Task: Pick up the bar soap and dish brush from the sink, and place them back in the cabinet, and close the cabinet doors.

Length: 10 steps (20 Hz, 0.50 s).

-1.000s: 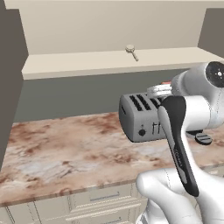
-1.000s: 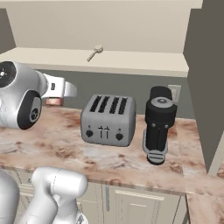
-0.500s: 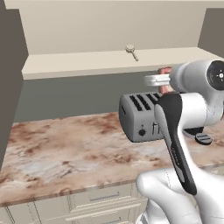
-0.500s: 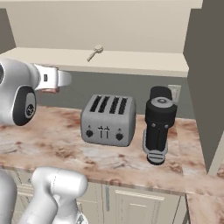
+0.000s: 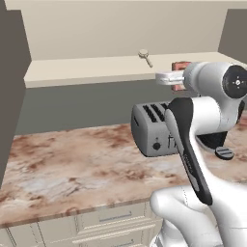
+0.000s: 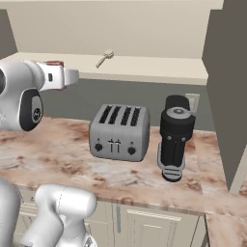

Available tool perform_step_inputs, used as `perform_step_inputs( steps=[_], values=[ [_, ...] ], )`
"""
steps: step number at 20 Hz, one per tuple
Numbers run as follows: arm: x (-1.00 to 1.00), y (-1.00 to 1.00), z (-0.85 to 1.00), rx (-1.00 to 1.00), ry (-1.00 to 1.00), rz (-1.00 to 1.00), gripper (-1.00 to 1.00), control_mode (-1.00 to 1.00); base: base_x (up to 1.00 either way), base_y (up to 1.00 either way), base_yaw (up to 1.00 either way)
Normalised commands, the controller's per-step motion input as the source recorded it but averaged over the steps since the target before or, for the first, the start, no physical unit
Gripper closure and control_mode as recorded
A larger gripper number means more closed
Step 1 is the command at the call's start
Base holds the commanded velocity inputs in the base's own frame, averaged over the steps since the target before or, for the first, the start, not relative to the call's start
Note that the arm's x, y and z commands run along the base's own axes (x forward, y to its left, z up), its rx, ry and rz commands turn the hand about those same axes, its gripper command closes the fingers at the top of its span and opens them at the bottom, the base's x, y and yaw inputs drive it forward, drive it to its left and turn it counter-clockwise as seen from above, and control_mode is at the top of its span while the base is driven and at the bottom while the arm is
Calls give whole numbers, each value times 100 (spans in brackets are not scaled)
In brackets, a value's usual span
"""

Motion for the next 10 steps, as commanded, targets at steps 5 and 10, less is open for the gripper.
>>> perform_step_inputs(
  steps=[5, 10],
  values=[
    [32, 4, 9, 0, -10, 2, 100, -100, 0, 0, 0],
    [43, 3, 0, 0, -7, 5, 100, -100, 0, 0, 0]
  ],
)
